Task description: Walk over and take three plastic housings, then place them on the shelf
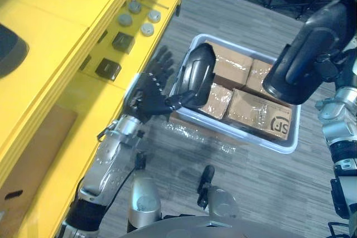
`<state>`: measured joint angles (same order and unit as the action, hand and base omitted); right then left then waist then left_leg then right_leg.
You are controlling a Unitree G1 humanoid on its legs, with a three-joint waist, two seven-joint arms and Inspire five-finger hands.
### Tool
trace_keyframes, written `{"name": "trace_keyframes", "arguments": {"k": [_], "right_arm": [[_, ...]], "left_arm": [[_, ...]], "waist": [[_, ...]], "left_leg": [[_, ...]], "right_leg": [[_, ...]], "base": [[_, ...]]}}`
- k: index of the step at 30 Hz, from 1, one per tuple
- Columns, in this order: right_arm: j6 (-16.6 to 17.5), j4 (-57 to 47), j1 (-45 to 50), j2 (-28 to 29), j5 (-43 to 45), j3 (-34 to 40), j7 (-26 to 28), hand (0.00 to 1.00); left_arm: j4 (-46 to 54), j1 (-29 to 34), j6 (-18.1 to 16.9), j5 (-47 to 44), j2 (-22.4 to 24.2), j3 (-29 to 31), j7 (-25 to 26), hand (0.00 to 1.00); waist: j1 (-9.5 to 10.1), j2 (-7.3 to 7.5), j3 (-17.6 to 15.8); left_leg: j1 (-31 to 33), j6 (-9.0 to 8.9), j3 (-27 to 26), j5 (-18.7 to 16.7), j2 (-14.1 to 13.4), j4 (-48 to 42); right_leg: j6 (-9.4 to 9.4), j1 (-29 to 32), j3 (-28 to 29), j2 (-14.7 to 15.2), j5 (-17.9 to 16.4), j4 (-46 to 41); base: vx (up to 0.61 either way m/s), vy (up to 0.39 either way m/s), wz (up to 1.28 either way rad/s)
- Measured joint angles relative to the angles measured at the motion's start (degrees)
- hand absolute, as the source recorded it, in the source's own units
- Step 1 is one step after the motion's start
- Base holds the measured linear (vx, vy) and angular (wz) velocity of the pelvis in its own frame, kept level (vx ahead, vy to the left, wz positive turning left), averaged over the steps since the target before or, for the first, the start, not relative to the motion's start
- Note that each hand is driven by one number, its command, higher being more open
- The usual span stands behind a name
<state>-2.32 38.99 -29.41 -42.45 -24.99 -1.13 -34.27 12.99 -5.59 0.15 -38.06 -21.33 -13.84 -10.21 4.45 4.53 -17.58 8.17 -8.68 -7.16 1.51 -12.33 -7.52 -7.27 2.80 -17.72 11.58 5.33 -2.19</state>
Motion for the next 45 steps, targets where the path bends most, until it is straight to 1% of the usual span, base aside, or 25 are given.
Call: {"name": "trace_keyframes", "arguments": {"k": [1, 2, 4, 5, 6, 7, 10, 12, 14, 15, 17, 19, 21, 23, 27, 28, 31, 35, 37, 39, 41, 45], "right_arm": [[0.8, -2.27, 0.89, 0.3, -1.86, -0.92, 0.04, 0.0], [1.52, -3.68, 1.44, 0.32, -2.61, -1.36, 0.06, 0.0], [4.67, -8.25, 1.74, 1.66, -7.31, -3.02, 0.11, 0.0], [5.42, -9.25, 1.76, 2.17, -8.51, -3.1, 0.11, 0.0], [6.78, -11.16, 2.28, 2.44, -9.77, -3.63, 0.11, 0.0], [7.42, -12.12, 2.57, 2.44, -10.83, -4.16, 0.15, 0.0], [9.21, -14.3, 4.07, 2.64, -13.0, -5.29, 0.39, 0.0], [9.94, -15.04, 4.07, 3.65, -13.03, -5.58, 0.94, 0.0], [11.7, -15.32, 4.11, 6.18, -13.04, -6.27, 1.53, 0.0], [11.88, -15.37, 4.11, 6.43, -13.04, -6.32, 1.58, 0.0], [13.13, -16.83, 4.14, 7.54, -13.05, -7.34, 2.04, 0.0], [14.3, -17.88, 4.28, 9.1, -13.05, -7.48, 2.48, 0.0], [14.76, -18.73, 4.85, 10.98, -13.05, -7.6, 2.81, 0.0], [15.61, -18.74, 6.19, 12.99, -13.05, -8.74, 3.76, 0.0], [15.58, -18.74, 6.68, 15.31, -13.0, -9.61, 4.19, 0.0], [15.57, -18.73, 6.93, 15.63, -13.0, -9.65, 4.25, 0.0], [15.57, -18.73, 7.47, 15.93, -12.97, -9.96, 4.85, 0.0], [15.55, -18.73, 8.3, 16.19, -12.85, -11.13, 5.06, 0.0], [15.55, -18.71, 9.13, 17.18, -12.82, -11.18, 5.03, 0.0], [15.76, -18.71, 9.76, 17.7, -12.77, -11.44, 4.51, 0.0], [16.75, -19.27, 10.4, 18.1, -12.78, -12.75, 3.41, 0.0], [16.68, -19.42, 11.02, 19.74, -12.82, -13.55, 2.6, 0.0]], "left_arm": [[-4.36, -3.35, 1.76, -1.78, 0.11, -1.94, -0.93, 1.0], [-6.76, -5.09, 3.02, -3.32, 0.14, -2.81, -1.09, 1.0], [-16.04, -9.69, 6.16, -9.04, 0.34, -4.56, -0.71, 1.0], [-17.99, -10.4, 6.68, -9.81, 0.69, -4.64, -0.37, 1.0], [-21.68, -11.63, 7.47, -11.82, 1.39, -4.72, 0.28, 1.0], [-23.81, -12.49, 7.63, -12.45, 1.96, -4.94, 0.65, 1.0], [-28.98, -15.85, 7.74, -15.93, 3.72, -6.79, 1.57, 1.0], [-29.46, -16.97, 7.74, -17.05, 4.4, -7.01, 1.72, 1.0], [-30.74, -19.3, 7.39, -20.4, 5.99, -7.34, 2.57, 1.0], [-31.06, -19.61, 7.31, -20.46, 6.25, -7.34, 2.63, 1.0], [-32.89, -21.76, 5.82, -20.62, 8.08, -7.68, 2.87, 1.0], [-32.92, -22.11, 4.94, -21.69, 9.23, -7.92, 3.51, 1.0], [-32.92, -22.11, 3.76, -23.13, 10.68, -8.38, 4.43, 1.0], [-33.16, -22.11, 3.42, -23.14, 11.99, -8.96, 5.43, 1.0], [-33.84, -22.1, 2.25, -23.06, 12.19, -9.62, 8.08, 1.0], [-33.85, -22.1, 2.09, -23.06, 12.19, -10.07, 9.07, 0.0], [-34.08, -22.09, 1.99, -23.05, 12.19, -10.63, 10.6, 0.0], [-35.22, -22.09, 0.38, -23.08, 12.19, -11.41, 10.73, 0.0], [-35.51, -22.07, -0.32, -23.05, 12.18, -11.85, 10.73, 0.0], [-35.62, -22.07, -0.6, -23.02, 12.17, -12.11, 10.91, 0.0], [-37.02, -22.08, -1.6, -22.24, 12.17, -12.1, 11.86, 0.0], [-38.18, -22.07, -2.43, -21.58, 12.16, -12.29, 12.38, 0.0]], "waist": [[-0.25, -0.06, 1.22], [-0.53, -0.12, 1.74], [-2.56, 0.36, 3.37], [-3.23, 0.41, 3.61], [-4.36, 0.5, 4.17], [-4.74, 0.62, 4.48], [-5.56, 0.82, 5.99], [-5.89, 0.84, 6.04], [-6.25, 0.89, 7.47], [-6.25, 0.9, 7.56], [-6.26, 0.86, 7.62], [-6.53, 0.88, 7.65], [-6.5, 0.75, 7.92], [-6.46, 0.43, 9.33], [-6.39, -0.02, 9.83], [-6.22, -0.13, 9.89], [-6.17, -0.17, 9.92], [-6.17, -0.24, 9.96], [-6.14, -0.35, 10.02], [-6.15, -0.4, 10.05], [-6.38, -0.47, 10.29], [-6.15, -0.5, 10.77]], "left_leg": [[-0.91, -0.05, -1.06, 0.03, -0.1, 0.76], [-1.26, -0.09, -1.44, 0.05, -0.14, 1.06], [-3.14, -0.42, -3.34, 0.5, -0.26, 3.1], [-3.49, -0.48, -3.6, 0.55, -0.33, 3.47], [-4.19, -0.61, -3.99, 0.88, -0.36, 4.49], [-4.89, -0.69, -4.55, 1.14, -0.38, 5.26], [-6.43, -0.86, -5.67, 2.0, -0.37, 7.23], [-7.58, -0.9, -6.11, 2.33, -0.36, 7.89], [-7.94, -0.9, -6.74, 2.32, -0.3, 8.09], [-8.0, -0.9, -6.8, 2.32, -0.3, 8.12], [-8.8, -0.92, -7.21, 2.47, -0.23, 8.64], [-9.18, -0.91, -7.24, 2.58, -0.23, 8.86], [-9.4, -0.92, -7.27, 2.65, -0.2, 9.05], [-9.73, -0.98, -7.27, 3.22, -0.12, 10.12], [-9.83, -0.9, -7.23, 3.47, -0.02, 10.23], [-10.12, -0.88, -7.18, 3.79, 0.02, 10.69], [-10.96, -0.87, -7.15, 4.28, 0.15, 11.7], [-11.16, -0.85, -7.0, 4.33, 0.18, 11.91], [-11.16, -0.82, -6.98, 4.39, 0.2, 11.93], [-11.3, -0.83, -6.86, 4.45, 0.21, 11.96], [-11.74, -0.84, -6.87, 4.48, 0.22, 11.97], [-11.65, -0.84, -6.71, 4.48, 0.26, 12.02]], "right_leg": [[0.03, -0.03, 0.87, -0.12, 0.26, 0.46], [-0.03, -0.04, 1.1, -0.16, 0.38, 0.63], [-0.08, -0.12, 2.6, -0.45, 0.73, 1.59], [-0.07, -0.12, 2.82, -0.54, 0.74, 1.61], [-0.07, -0.11, 3.17, -0.66, 0.74, 1.69], [-0.07, -0.15, 3.64, -0.77, 0.74, 1.84], [-0.03, -0.36, 4.19, -0.99, 0.9, 2.45], [-0.02, -1.02, 4.57, -1.05, 0.91, 2.53], [-0.03, -1.05, 5.13, -1.08, 1.15, 2.97], [-0.04, -1.06, 5.19, -1.09, 1.18, 3.03], [-0.06, -1.5, 5.47, -1.12, 1.42, 3.35], [-0.06, -1.77, 5.47, -1.14, 1.42, 3.37], [-0.06, -1.92, 5.47, -1.14, 1.42, 3.38], [-0.06, -1.88, 5.37, -1.18, 1.42, 3.5], [-0.1, -1.94, 5.36, -1.12, 1.44, 3.48], [-0.1, -2.04, 5.27, -1.13, 1.44, 3.47], [-0.11, -2.6, 5.11, -1.1, 1.44, 3.5], [-0.16, -2.88, 4.86, -1.09, 1.46, 3.69], [-0.22, -2.97, 4.74, -1.07, 1.5, 3.86], [-0.23, -3.26, 4.56, -1.07, 1.51, 4.04], [-0.25, -3.8, 4.5, -1.08, 1.52, 4.34], [-0.25, -3.89, 4.24, -1.04, 1.52, 4.47]], "base": [[0.03, -0.003, -0.29], [0.03, -0.007, -0.35], [0.02, -0.016, -0.34], [0.0, -0.021, -0.27], [0.0, -0.022, -0.2], [0.0, -0.015, -0.25], [0.02, -0.012, -0.13], [0.02, -0.006, -0.09], [0.0, -0.002, -0.11], [0.0, -0.003, -0.1], [-0.01, -0.004, -0.07], [0.0, 0.0, 0.0], [0.0, 0.0, 0.0], [0.0, 0.0, 0.0], [0.0, 0.0, 0.0], [0.0, 0.0, 0.0], [-0.01, 0.001, 0.01], [-0.01, 0.001, 0.01], [0.0, 0.0, 0.0], [0.0, 0.0, 0.0], [0.0, 0.0, 0.0], [0.0, 0.001, 0.03]]}}
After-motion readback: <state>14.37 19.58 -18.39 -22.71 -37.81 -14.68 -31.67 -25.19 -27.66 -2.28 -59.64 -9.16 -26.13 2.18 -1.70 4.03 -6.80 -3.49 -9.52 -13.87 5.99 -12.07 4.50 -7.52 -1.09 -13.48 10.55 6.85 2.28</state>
